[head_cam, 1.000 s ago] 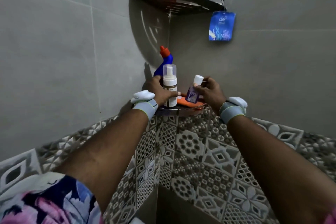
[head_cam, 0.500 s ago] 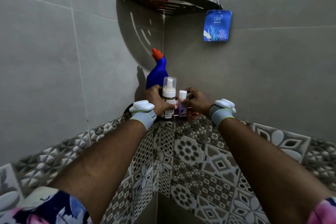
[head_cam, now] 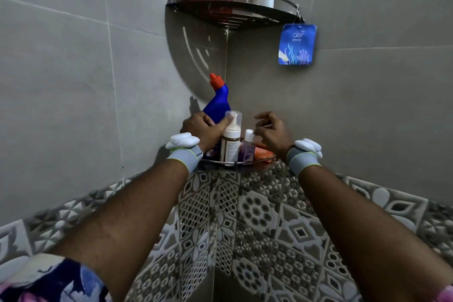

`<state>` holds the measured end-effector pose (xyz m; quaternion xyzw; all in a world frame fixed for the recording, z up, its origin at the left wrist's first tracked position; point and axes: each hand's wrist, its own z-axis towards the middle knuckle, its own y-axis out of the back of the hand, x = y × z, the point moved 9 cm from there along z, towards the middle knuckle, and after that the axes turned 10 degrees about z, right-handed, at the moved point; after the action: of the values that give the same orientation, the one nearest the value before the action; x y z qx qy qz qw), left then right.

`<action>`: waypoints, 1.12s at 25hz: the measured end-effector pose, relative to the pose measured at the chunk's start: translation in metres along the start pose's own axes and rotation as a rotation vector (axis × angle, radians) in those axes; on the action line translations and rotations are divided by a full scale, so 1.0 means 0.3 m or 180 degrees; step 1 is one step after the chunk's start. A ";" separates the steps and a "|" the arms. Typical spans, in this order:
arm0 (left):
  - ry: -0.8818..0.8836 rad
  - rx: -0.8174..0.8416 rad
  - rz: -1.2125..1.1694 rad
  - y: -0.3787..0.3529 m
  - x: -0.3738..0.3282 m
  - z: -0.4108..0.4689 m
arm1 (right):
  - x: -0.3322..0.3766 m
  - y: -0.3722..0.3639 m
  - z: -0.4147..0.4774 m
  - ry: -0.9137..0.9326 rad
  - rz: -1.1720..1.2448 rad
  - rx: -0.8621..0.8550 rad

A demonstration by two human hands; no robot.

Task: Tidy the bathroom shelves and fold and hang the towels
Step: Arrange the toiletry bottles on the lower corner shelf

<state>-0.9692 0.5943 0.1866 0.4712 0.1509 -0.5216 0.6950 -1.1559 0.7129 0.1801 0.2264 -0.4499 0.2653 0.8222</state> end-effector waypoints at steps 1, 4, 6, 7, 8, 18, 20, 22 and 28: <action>0.0118 -0.0140 -0.0053 0.026 0.010 0.023 | 0.045 0.011 0.005 0.0228 0.0015 -0.0186; 0.0238 -0.0232 0.0001 0.069 0.042 0.090 | 0.177 -0.024 0.040 0.0598 -0.0010 -0.0366; 0.0112 0.0025 0.0281 0.045 0.057 0.117 | 0.226 -0.087 0.080 0.0441 -0.0271 -0.0191; 0.0030 0.0139 0.0374 0.032 0.061 0.130 | 0.236 -0.127 0.100 0.0279 -0.0436 -0.0041; -0.0016 0.0267 0.0414 0.017 0.062 0.133 | 0.235 -0.167 0.114 0.0087 -0.0582 0.0125; -0.0610 0.0199 0.0342 0.103 -0.081 0.215 | 0.714 0.091 0.112 0.2149 -0.0054 -0.2287; -0.0836 -0.0035 0.0225 0.188 -0.186 0.251 | 0.834 0.160 0.176 0.2103 -0.0063 -0.2572; -0.1159 -0.0412 0.0370 0.284 -0.303 0.273 | 0.898 0.191 0.289 0.1566 -0.0298 -0.2406; -0.1694 -0.0818 0.1725 0.438 -0.392 0.355 | 0.899 0.127 0.494 0.0280 -0.1493 -0.1411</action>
<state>-0.9334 0.5780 0.3887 0.2517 -0.1001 -0.4001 0.8755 -1.1496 0.7139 0.4901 0.1277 -0.3963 -0.0263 0.9088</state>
